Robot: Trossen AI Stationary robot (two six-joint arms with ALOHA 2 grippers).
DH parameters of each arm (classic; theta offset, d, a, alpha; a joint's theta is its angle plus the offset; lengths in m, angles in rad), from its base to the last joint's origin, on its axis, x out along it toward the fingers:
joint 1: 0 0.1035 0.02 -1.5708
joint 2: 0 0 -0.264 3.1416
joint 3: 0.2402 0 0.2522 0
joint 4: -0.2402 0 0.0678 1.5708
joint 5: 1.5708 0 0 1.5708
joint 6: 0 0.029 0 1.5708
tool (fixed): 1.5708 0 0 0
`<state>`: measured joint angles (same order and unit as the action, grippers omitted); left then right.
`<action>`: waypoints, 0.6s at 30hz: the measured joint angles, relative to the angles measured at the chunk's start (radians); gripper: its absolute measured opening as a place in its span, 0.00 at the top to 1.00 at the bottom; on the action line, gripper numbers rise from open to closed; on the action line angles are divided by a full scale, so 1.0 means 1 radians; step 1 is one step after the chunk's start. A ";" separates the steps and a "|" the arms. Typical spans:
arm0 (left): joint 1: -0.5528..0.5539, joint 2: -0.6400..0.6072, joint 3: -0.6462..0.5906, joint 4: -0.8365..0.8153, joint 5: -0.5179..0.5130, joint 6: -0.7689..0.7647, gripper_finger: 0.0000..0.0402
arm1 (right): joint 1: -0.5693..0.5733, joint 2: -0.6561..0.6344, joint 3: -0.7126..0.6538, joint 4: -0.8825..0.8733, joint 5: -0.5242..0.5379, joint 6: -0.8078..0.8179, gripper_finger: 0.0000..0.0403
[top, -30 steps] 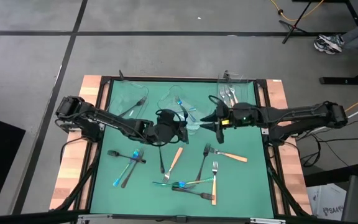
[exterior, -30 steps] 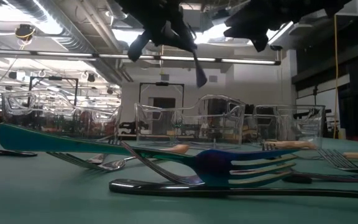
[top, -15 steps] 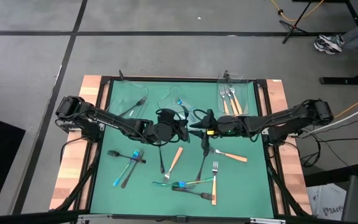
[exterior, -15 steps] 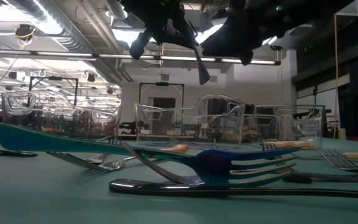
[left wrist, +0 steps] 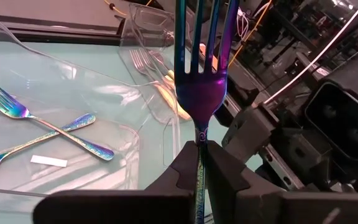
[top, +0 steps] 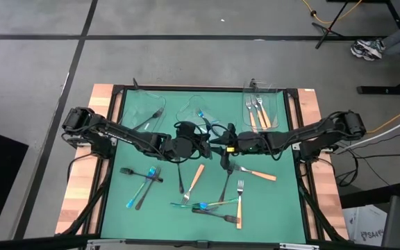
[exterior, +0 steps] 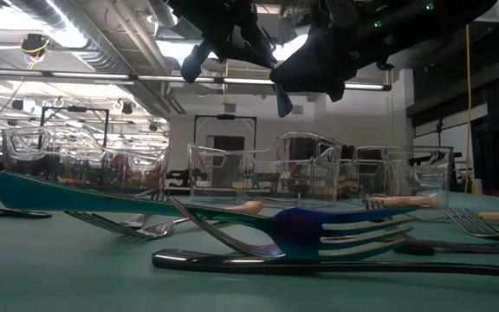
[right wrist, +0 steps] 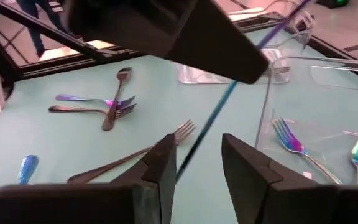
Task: Sort silverware by color (type)
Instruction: Put the blue fork into the center transparent bin
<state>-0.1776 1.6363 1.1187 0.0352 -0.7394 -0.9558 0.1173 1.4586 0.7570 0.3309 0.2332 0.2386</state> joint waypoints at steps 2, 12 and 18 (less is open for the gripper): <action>0.000 0.000 0.000 0.001 0.000 0.000 0.97 | 0.000 0.000 0.000 0.000 0.004 0.000 0.71; 0.000 0.000 0.000 0.005 -0.001 -0.003 0.97 | 0.000 0.000 0.000 0.010 0.005 0.000 0.88; 0.000 0.000 0.000 0.000 -0.006 -0.002 0.97 | 0.000 0.000 0.000 0.005 0.002 0.002 0.99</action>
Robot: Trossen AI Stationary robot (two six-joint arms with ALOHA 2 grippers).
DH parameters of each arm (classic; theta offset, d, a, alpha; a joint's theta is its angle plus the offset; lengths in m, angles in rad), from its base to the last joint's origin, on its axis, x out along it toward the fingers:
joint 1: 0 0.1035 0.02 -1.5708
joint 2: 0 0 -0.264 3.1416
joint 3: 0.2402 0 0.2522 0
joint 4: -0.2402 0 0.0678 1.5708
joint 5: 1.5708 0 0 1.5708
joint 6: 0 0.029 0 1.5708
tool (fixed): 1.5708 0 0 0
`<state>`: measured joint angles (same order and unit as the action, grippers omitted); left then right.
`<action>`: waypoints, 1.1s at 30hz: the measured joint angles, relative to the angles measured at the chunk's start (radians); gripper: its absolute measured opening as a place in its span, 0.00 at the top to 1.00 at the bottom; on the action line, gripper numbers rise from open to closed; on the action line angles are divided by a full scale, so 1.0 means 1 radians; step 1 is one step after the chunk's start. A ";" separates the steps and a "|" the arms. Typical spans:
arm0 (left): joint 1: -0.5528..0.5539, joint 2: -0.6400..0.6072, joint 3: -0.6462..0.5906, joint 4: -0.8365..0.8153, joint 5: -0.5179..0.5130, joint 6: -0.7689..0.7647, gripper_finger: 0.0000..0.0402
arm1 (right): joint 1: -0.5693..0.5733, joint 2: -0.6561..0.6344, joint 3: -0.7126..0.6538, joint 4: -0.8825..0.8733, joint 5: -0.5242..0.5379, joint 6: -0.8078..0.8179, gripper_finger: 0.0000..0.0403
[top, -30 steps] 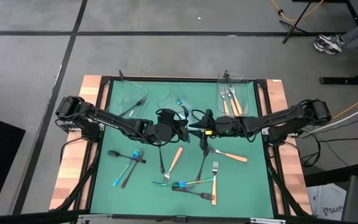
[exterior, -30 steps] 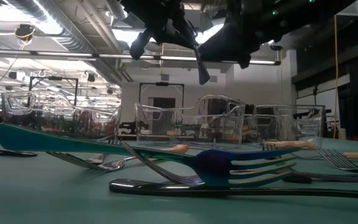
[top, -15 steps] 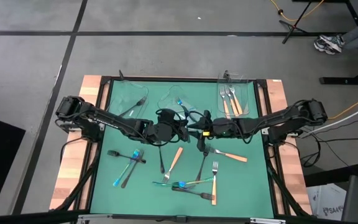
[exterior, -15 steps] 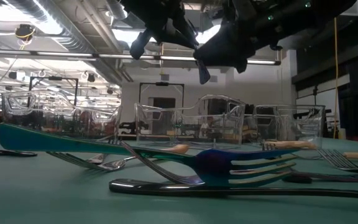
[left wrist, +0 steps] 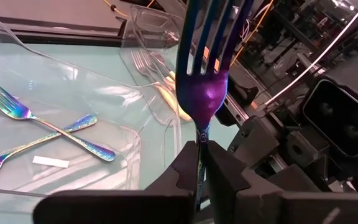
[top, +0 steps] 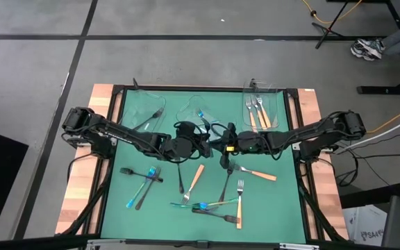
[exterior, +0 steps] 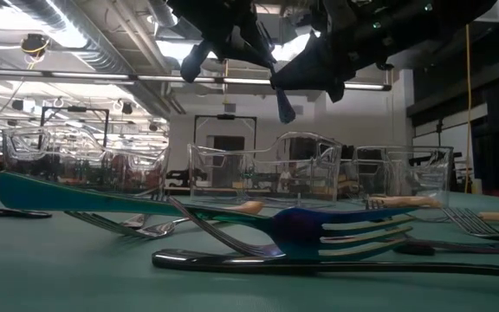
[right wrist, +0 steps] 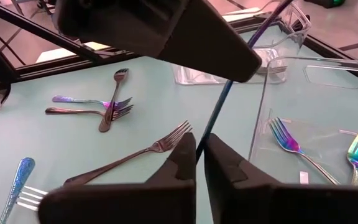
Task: Sort silverware by color (type)
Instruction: Put the blue fork into the center transparent bin
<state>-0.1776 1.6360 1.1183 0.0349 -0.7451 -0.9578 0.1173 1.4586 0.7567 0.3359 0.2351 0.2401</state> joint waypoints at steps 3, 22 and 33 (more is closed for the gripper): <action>0.000 0.000 0.000 0.001 0.001 0.000 0.97 | 0.000 0.000 0.000 0.000 -0.001 0.000 0.98; 0.000 0.000 0.000 0.010 0.014 -0.005 0.88 | 0.000 -0.001 0.000 0.002 -0.017 -0.003 1.00; 0.001 0.000 0.000 0.005 0.062 -0.003 0.81 | 0.000 -0.001 0.000 0.001 -0.018 -0.004 1.00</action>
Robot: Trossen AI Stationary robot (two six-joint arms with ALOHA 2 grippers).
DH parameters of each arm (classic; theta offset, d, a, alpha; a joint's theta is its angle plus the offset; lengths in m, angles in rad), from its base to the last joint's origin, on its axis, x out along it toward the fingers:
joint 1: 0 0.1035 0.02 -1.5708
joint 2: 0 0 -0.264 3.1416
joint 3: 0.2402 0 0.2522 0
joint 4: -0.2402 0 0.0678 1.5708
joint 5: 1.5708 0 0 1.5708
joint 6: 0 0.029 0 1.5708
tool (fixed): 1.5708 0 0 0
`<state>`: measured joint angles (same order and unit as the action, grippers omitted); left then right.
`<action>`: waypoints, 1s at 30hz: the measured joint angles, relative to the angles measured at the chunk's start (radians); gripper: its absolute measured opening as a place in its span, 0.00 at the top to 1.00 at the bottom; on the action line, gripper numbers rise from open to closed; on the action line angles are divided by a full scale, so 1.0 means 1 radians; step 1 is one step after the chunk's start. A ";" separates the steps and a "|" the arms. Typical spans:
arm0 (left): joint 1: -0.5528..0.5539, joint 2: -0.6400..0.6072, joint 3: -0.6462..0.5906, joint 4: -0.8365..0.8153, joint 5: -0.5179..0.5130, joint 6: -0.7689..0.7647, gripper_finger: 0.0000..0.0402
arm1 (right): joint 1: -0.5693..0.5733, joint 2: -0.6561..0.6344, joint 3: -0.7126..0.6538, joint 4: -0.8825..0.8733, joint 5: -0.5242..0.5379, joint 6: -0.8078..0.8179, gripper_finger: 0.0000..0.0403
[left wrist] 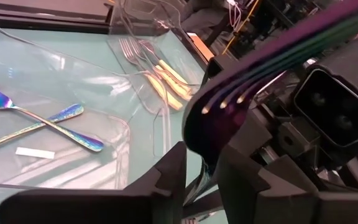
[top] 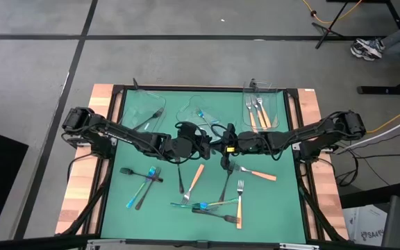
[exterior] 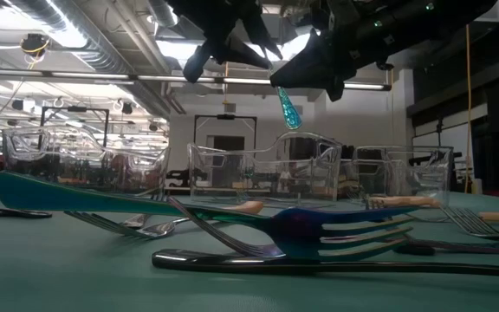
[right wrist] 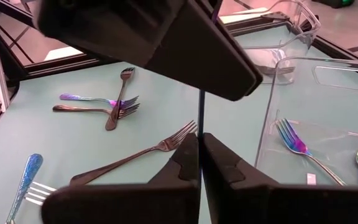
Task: Sort silverware by color (type)
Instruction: Put the blue fork into the center transparent bin
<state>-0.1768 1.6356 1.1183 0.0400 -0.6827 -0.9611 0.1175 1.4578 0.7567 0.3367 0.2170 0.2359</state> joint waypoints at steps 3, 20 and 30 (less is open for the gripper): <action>0.000 0.000 0.000 -0.001 0.000 0.003 0.81 | 0.000 0.000 0.000 -0.002 0.000 0.000 1.00; -0.050 0.000 0.000 -0.014 0.049 0.005 0.81 | -0.094 -0.125 0.000 -0.169 -0.041 0.001 1.00; -0.131 0.000 0.000 -0.120 0.047 0.003 0.81 | -0.231 -0.195 0.008 -0.290 -0.248 -0.005 1.00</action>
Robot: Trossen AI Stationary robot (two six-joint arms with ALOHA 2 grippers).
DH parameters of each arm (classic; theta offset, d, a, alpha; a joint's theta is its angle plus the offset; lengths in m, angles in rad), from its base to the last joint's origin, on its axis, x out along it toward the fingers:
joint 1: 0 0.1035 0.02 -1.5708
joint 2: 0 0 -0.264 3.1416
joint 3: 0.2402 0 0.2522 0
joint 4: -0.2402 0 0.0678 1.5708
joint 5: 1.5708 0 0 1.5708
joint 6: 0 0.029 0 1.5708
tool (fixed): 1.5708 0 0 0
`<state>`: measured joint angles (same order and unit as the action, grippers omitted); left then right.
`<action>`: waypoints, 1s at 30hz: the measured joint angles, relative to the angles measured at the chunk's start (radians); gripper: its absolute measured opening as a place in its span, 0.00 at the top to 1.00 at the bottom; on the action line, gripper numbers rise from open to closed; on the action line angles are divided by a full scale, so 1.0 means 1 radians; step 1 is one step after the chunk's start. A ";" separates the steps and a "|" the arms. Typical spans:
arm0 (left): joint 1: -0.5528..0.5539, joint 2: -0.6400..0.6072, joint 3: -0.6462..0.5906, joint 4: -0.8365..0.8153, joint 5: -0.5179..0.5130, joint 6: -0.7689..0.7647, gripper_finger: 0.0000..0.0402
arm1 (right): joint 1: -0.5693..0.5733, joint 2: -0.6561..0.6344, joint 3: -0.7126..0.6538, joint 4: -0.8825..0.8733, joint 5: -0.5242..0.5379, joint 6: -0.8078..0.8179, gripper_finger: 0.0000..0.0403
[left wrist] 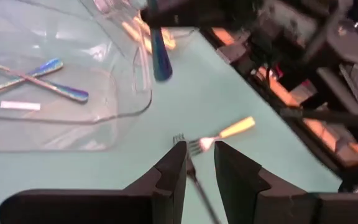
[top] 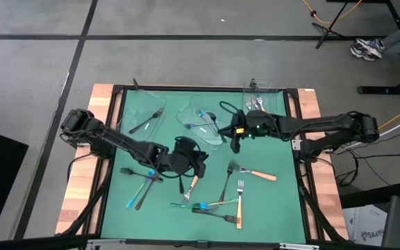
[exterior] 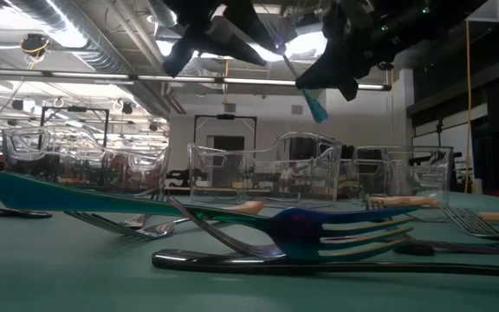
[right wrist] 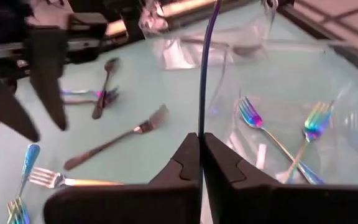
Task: Sort silverware by color (type)
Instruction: Put the blue fork into the center transparent bin
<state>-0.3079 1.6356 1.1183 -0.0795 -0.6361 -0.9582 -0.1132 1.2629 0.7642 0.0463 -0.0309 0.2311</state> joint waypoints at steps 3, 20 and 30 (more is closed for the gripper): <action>-0.022 0.000 0.000 -0.013 0.000 0.000 0.81 | -0.047 0.006 0.043 -0.083 -0.033 -0.006 1.00; -0.049 0.000 0.000 -0.045 -0.002 0.001 0.81 | -0.212 0.200 0.347 -0.345 -0.051 -0.186 1.00; -0.049 0.000 0.000 -0.052 -0.002 0.001 0.81 | -0.215 0.390 0.354 -0.342 -0.086 -0.203 1.00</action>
<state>-0.3565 1.6356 1.1183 -0.1310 -0.6380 -0.9573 -0.3279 1.6533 1.1187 -0.2959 -0.1169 0.0281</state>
